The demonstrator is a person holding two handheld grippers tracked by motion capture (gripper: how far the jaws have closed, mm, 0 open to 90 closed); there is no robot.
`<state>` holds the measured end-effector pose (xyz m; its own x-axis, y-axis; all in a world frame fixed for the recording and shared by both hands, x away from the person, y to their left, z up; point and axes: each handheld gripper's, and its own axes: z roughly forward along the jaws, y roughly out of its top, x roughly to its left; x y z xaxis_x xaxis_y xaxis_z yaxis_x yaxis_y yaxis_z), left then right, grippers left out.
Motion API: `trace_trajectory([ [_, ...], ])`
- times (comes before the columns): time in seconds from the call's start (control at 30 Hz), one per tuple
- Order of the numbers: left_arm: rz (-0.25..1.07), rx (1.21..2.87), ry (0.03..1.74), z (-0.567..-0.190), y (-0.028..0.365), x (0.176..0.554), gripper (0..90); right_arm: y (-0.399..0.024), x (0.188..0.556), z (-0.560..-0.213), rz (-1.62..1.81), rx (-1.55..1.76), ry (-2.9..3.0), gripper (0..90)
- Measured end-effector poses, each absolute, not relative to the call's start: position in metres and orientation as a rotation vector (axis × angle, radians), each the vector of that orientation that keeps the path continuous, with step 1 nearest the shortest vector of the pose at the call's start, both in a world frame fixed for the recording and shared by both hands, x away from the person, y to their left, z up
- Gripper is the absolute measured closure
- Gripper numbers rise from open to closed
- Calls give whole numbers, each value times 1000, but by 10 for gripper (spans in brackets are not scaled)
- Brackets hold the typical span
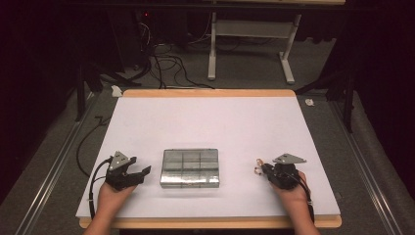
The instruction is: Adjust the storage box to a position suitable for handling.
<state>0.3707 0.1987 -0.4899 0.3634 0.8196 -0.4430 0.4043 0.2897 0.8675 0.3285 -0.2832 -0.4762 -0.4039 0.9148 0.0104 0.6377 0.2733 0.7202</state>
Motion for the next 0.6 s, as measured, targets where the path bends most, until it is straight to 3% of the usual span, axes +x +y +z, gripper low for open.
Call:
trace_trajectory([
  [0.53,391,1322,1249,-490,199,370,315,-325,301,-476,888,1489,2042,804],
  [0.6,388,1315,1250,-490,199,371,332,-324,300,-475,890,1493,2037,747],
])
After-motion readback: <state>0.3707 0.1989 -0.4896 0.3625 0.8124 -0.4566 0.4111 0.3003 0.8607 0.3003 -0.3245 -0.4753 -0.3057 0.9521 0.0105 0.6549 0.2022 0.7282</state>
